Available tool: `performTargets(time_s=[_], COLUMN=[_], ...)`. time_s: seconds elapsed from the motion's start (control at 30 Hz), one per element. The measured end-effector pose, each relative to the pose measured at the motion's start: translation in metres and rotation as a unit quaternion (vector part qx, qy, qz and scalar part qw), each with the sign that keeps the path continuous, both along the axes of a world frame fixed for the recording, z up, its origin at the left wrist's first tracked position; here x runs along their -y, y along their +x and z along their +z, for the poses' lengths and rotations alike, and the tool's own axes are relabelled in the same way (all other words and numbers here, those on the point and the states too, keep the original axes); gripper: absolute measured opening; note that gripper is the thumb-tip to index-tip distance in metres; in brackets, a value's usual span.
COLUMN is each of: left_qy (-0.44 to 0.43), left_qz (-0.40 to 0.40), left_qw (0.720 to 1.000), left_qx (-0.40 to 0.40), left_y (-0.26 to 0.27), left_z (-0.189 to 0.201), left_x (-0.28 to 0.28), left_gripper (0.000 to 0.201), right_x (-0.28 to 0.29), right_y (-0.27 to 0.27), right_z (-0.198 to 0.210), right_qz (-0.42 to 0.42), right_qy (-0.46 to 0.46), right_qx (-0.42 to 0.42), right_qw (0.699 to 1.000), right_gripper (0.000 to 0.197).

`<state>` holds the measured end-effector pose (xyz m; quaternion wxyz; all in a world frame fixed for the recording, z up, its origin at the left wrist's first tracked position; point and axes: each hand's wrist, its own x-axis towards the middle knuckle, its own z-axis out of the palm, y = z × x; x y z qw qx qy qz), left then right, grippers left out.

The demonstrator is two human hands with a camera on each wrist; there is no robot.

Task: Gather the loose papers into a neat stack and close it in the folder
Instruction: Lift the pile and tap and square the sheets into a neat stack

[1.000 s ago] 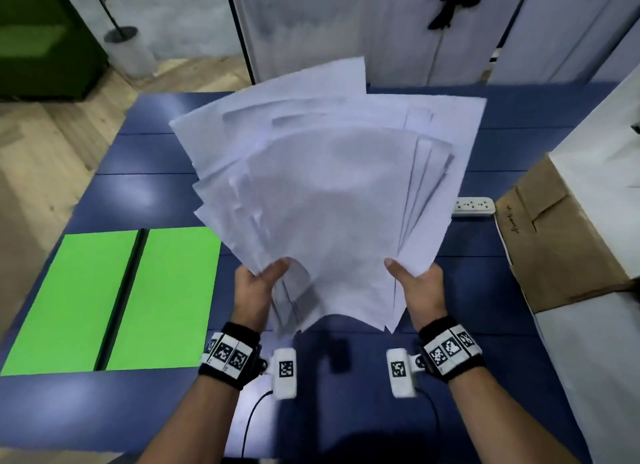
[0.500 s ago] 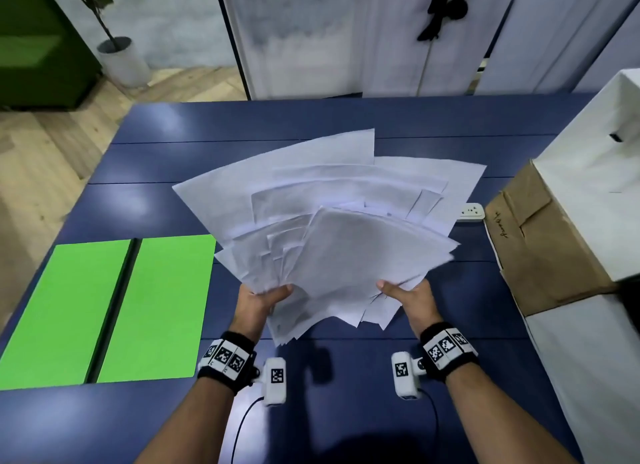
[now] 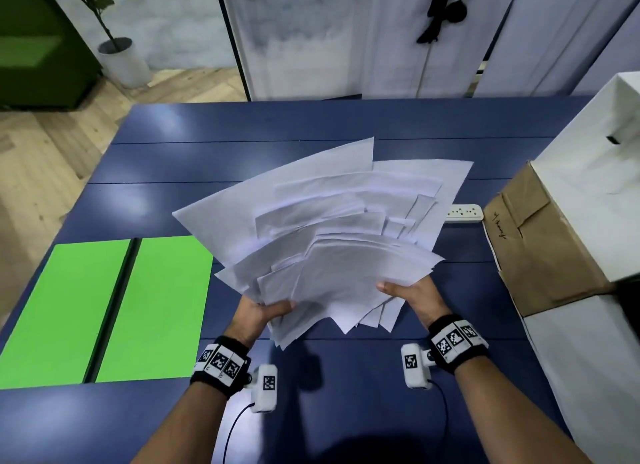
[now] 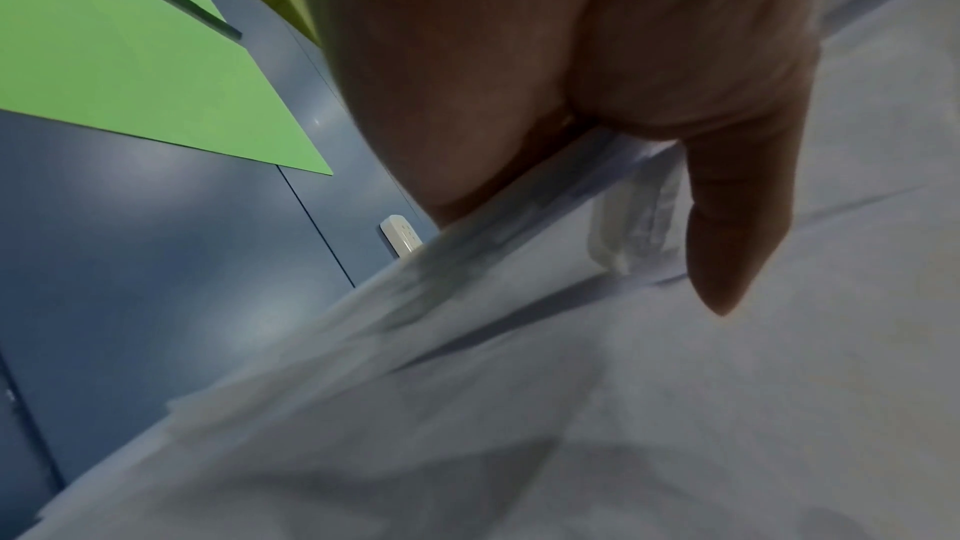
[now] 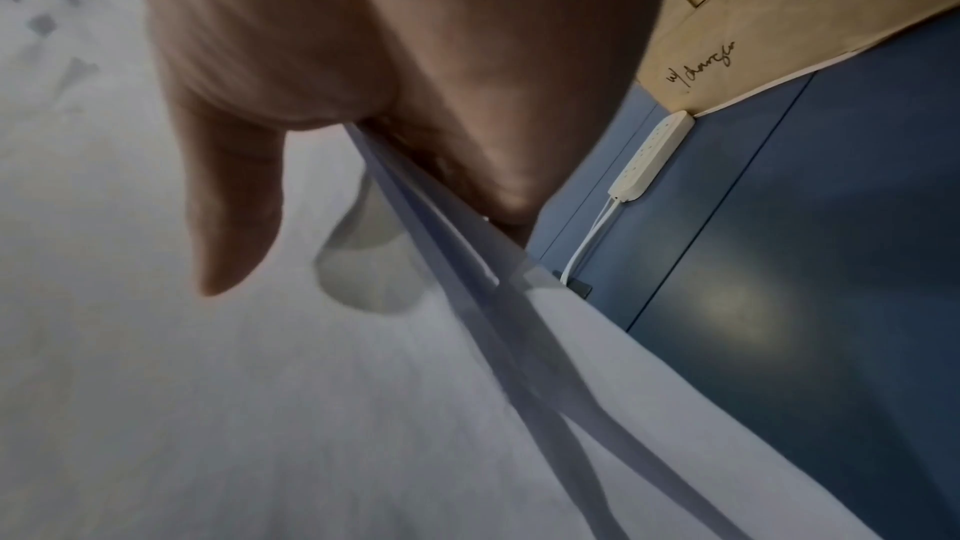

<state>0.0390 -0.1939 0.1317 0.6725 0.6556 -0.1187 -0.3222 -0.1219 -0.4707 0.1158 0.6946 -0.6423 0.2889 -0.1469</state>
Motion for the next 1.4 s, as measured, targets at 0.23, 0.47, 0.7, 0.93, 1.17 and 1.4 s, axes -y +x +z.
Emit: performTargets(time_s=[0.23, 0.47, 0.7, 0.93, 1.17, 1.4], left_qy=[-0.005, 0.006, -0.008, -0.015, -0.045, -0.049], left_qz=[0.008, 0.033, 0.04, 0.006, 0.067, 0.139], left_qw=[1.0, 0.999, 0.999, 0.999, 0.996, 0.987], left_qx=[0.003, -0.015, -0.012, 0.035, 0.034, 0.066], left_y=[0.0, -0.002, 0.005, 0.002, -0.006, -0.025], left_z=[-0.007, -0.012, -0.013, -0.004, -0.003, -0.007], left_x=[-0.003, -0.004, -0.005, 0.001, 0.009, 0.025], left_gripper=[0.051, 0.041, 0.052, 0.055, 0.032, 0.036], right_x=[0.003, -0.017, -0.016, -0.018, -0.03, -0.067], right_y=[-0.003, 0.004, 0.006, 0.009, 0.018, 0.026], right_z=[0.002, 0.001, 0.01, 0.014, 0.019, 0.019], right_qz=[0.002, -0.015, 0.0, 0.033, -0.034, -0.186], right_qy=[0.011, 0.071, 0.055, 0.053, 0.014, 0.038], right_qx=[-0.024, -0.007, 0.01, 0.014, 0.014, 0.056], right_qw=[1.0, 0.997, 0.998, 0.998, 0.999, 0.98], right_gripper=[0.059, 0.066, 0.044, 0.05, 0.016, 0.003])
